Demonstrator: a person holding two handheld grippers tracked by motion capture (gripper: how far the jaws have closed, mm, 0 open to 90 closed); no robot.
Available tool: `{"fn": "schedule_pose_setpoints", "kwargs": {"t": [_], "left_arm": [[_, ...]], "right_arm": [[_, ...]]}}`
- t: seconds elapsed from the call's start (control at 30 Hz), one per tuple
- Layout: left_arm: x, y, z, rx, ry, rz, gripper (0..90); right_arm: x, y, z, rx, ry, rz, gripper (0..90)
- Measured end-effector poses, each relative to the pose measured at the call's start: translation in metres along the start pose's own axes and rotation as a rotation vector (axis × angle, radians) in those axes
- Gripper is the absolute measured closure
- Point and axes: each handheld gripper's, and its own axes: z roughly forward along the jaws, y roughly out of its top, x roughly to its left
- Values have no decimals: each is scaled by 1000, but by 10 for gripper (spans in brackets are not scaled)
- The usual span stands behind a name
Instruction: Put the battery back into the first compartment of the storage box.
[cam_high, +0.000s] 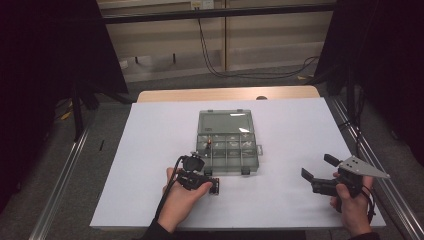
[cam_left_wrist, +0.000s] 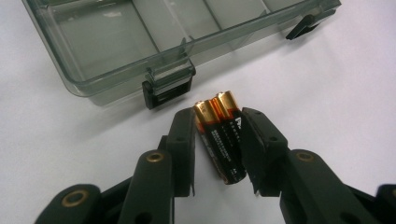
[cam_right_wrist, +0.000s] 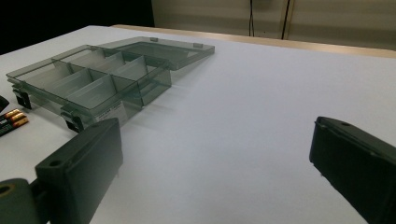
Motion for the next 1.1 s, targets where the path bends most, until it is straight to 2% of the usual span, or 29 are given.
{"fn": "schedule_pose_setpoints", "kwargs": {"t": [0.33, 0.37, 0.47, 0.77, 0.93, 1.1], "left_arm": [[2, -1, 5, 14, 37, 2, 682], [1, -1, 5, 12, 38, -7, 686], [3, -1, 5, 26, 56, 8, 692], [0, -4, 6, 17, 73, 17, 727], [-2, -5, 7, 16, 99, 60, 766], [-3, -5, 7, 20, 110, 76, 768]], "right_arm": [[0, 0, 0, 2, -2, 1, 20], [0, 0, 0, 1, -1, 1, 20], [0, 0, 0, 1, -1, 3, 20], [0, 0, 1, 4, -7, 4, 20], [-1, 0, 0, 6, -6, 9, 20], [-1, 0, 0, 6, -7, 8, 20]]}}
